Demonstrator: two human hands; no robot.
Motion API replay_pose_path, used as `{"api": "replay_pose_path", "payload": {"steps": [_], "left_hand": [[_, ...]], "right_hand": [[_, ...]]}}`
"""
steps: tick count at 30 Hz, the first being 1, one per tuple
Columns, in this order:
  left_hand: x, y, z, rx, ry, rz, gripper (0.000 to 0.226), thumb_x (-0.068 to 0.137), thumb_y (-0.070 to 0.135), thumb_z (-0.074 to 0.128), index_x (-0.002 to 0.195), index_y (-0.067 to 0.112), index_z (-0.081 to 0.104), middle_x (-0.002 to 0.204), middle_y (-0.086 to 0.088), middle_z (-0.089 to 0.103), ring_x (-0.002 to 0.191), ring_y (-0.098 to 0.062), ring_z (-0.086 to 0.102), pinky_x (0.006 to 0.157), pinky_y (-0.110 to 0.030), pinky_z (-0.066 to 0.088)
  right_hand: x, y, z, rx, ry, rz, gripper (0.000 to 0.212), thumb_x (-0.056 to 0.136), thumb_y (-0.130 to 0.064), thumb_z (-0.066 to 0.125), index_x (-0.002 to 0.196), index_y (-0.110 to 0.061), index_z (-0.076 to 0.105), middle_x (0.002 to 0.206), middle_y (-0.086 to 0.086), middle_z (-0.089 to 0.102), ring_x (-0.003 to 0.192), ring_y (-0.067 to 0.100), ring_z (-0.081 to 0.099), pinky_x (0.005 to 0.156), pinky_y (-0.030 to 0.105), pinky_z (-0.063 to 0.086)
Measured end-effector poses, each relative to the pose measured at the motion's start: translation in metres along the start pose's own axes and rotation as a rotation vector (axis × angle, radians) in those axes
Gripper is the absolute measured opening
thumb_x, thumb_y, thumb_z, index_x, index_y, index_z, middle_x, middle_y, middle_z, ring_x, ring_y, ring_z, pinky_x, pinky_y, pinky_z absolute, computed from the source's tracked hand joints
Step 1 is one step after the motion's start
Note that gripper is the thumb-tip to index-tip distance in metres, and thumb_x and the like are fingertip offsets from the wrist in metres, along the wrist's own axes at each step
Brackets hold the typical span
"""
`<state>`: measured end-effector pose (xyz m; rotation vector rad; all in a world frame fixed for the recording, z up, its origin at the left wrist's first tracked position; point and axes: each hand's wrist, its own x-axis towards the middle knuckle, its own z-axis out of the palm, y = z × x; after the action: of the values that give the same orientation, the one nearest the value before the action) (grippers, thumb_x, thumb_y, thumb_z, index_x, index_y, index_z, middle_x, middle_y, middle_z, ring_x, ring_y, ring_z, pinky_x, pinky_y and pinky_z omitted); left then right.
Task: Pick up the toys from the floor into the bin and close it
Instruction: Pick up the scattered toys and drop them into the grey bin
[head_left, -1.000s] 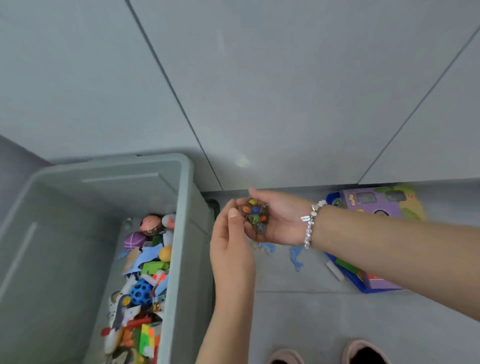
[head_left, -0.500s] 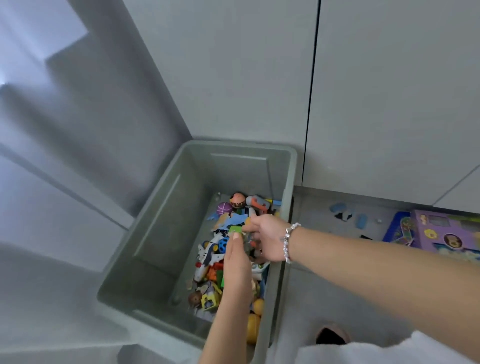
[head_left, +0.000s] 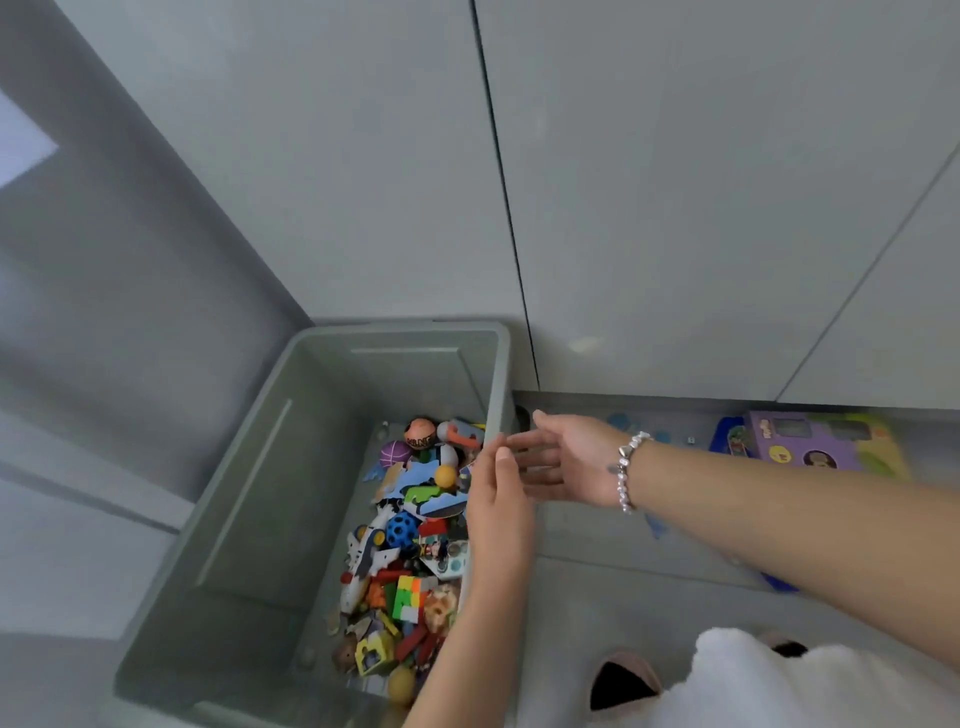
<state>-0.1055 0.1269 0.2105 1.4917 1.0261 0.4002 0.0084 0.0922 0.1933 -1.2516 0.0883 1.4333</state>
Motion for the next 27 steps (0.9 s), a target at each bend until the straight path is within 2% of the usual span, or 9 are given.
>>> {"api": "replay_pose_path", "payload": {"steps": [4, 7, 10, 12, 16, 18, 20, 23, 27], "left_hand": [[0.017, -0.003, 0.049, 0.052, -0.06, 0.056, 0.03, 0.101, 0.027, 0.037, 0.128, 0.027, 0.05, 0.109, 0.018, 0.051, 0.1, 0.005, 0.048, 0.075, -0.009, 0.035], [0.041, -0.016, 0.083, 0.15, -0.113, 0.041, 0.032, 0.101, 0.026, 0.036, 0.129, 0.022, 0.05, 0.111, 0.018, 0.051, 0.097, 0.007, 0.046, 0.07, -0.002, 0.032], [0.069, -0.04, 0.117, 0.27, -0.144, 0.012, 0.034, 0.101, 0.025, 0.036, 0.131, 0.017, 0.05, 0.126, 0.004, 0.055, 0.107, -0.004, 0.045, 0.084, -0.014, 0.034], [0.088, -0.064, 0.14, 0.33, -0.181, -0.001, 0.034, 0.1, 0.024, 0.036, 0.13, 0.014, 0.05, 0.125, 0.0, 0.056, 0.108, -0.009, 0.049, 0.087, -0.02, 0.036], [0.127, -0.126, 0.18, 0.414, -0.198, -0.042, 0.032, 0.099, 0.023, 0.039, 0.126, 0.014, 0.052, 0.124, -0.005, 0.056, 0.112, -0.017, 0.053, 0.096, -0.028, 0.042], [0.141, -0.156, 0.191, 0.454, -0.205, -0.05, 0.033, 0.099, 0.026, 0.041, 0.127, 0.013, 0.052, 0.125, -0.006, 0.055, 0.113, -0.016, 0.053, 0.099, -0.03, 0.042], [0.149, -0.183, 0.197, 0.489, -0.213, -0.051, 0.034, 0.098, 0.027, 0.045, 0.126, 0.012, 0.053, 0.127, -0.008, 0.054, 0.115, -0.018, 0.051, 0.101, -0.032, 0.041], [0.154, -0.214, 0.199, 0.688, -0.15, -0.001, 0.036, 0.093, 0.03, 0.054, 0.125, 0.013, 0.056, 0.131, -0.008, 0.049, 0.122, -0.023, 0.042, 0.103, -0.034, 0.033], [0.157, -0.237, 0.193, 0.814, -0.086, 0.022, 0.052, 0.082, 0.033, 0.069, 0.128, 0.019, 0.052, 0.134, -0.005, 0.041, 0.124, -0.024, 0.034, 0.099, -0.034, 0.026]], "right_hand": [[-0.002, -0.016, -0.054, 0.056, 0.109, -0.043, 0.045, 0.098, -0.038, 0.036, 0.112, -0.002, 0.059, 0.117, 0.02, 0.059, 0.103, 0.034, 0.061, 0.081, 0.04, 0.054], [0.009, -0.018, -0.092, 0.077, 0.183, -0.066, 0.044, 0.099, -0.036, 0.035, 0.114, -0.002, 0.058, 0.115, 0.018, 0.06, 0.1, 0.031, 0.061, 0.077, 0.037, 0.053], [0.037, -0.007, -0.129, 0.096, 0.286, -0.059, 0.039, 0.099, -0.035, 0.036, 0.105, -0.004, 0.059, 0.099, 0.012, 0.06, 0.081, 0.023, 0.059, 0.072, 0.033, 0.051], [0.06, 0.004, -0.154, 0.073, 0.363, -0.045, 0.036, 0.099, -0.032, 0.037, 0.102, -0.005, 0.061, 0.096, 0.011, 0.06, 0.077, 0.02, 0.058, 0.07, 0.031, 0.051], [0.098, 0.032, -0.199, -0.025, 0.495, -0.019, 0.034, 0.097, -0.022, 0.042, 0.112, 0.003, 0.058, 0.081, 0.007, 0.055, 0.068, 0.016, 0.052, 0.064, 0.026, 0.047], [0.111, 0.048, -0.219, -0.099, 0.536, -0.023, 0.035, 0.097, -0.02, 0.044, 0.116, 0.006, 0.057, 0.086, 0.012, 0.058, 0.072, 0.019, 0.052, 0.061, 0.024, 0.045], [0.12, 0.065, -0.235, -0.215, 0.565, -0.03, 0.035, 0.096, -0.022, 0.044, 0.115, 0.004, 0.057, 0.103, 0.022, 0.062, 0.085, 0.025, 0.057, 0.063, 0.027, 0.048], [0.126, 0.092, -0.254, -0.528, 0.612, -0.063, 0.029, 0.094, -0.028, 0.048, 0.107, -0.006, 0.062, 0.1, 0.009, 0.062, 0.098, 0.027, 0.06, 0.085, 0.036, 0.052], [0.126, 0.12, -0.261, -0.827, 0.624, -0.16, 0.034, 0.088, -0.021, 0.059, 0.122, -0.016, 0.058, 0.1, 0.005, 0.056, 0.101, 0.023, 0.055, 0.081, 0.022, 0.037]]}}
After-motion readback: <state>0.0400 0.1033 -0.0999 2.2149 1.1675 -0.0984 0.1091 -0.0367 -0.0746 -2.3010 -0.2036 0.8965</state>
